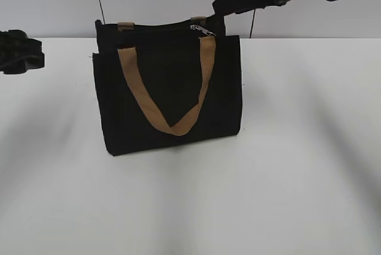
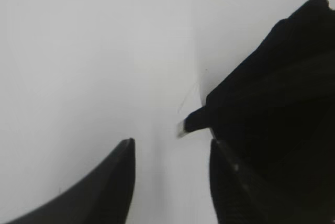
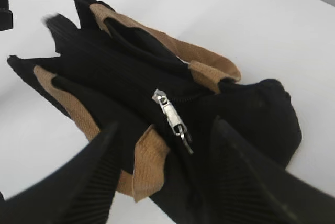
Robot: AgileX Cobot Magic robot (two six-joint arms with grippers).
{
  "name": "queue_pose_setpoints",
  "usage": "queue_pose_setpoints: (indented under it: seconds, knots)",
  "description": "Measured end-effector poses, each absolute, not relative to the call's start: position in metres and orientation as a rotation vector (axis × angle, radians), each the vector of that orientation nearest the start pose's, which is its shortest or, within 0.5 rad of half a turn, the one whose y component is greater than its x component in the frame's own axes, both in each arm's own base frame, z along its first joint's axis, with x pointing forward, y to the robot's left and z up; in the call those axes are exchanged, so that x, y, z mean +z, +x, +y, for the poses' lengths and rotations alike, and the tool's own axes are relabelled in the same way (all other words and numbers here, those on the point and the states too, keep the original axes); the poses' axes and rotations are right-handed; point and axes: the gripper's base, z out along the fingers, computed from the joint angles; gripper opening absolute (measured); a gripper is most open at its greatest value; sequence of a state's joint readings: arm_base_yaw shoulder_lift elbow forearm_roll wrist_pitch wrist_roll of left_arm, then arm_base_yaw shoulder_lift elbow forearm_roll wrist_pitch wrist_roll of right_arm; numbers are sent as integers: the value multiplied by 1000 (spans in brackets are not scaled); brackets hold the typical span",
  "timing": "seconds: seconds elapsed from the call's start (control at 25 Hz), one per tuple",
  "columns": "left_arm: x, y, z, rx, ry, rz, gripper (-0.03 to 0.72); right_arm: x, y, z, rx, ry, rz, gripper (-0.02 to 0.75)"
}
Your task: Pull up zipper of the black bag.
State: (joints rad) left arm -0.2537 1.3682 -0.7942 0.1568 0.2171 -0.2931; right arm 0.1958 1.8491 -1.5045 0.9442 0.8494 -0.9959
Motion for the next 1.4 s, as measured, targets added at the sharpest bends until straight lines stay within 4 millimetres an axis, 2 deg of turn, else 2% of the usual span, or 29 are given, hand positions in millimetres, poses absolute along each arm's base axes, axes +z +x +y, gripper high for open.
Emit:
queue_pose_setpoints:
  seconds: [0.12,0.4,0.52,0.64,0.76,0.84,0.96,1.08,1.4]
  knots:
    - [259,263,-66,-211,34,2315,437,295,382,131,749,-812,2233,484]
    - [285,222,-70,-219,99,2375,452,322,348,119,705,-805,2412,501]
    - [296,199,-74,-223,178,2404,429,335,333,116,728,-781,2471,485]
    - [301,175,-72,-227,224,2433,375,346,320,114,748,-796,2485,477]
    - [302,150,-63,-232,233,2454,348,354,309,112,743,-795,2473,475]
    - [307,131,-55,-240,228,2432,343,353,298,110,747,-791,2486,473]
    - [314,101,-41,-251,220,2376,342,346,275,105,754,-789,2516,473]
    - [316,76,-29,-255,211,2347,342,341,243,98,738,-797,2534,473]
    - [317,20,2,-222,181,2257,342,337,145,64,487,-751,2481,473]
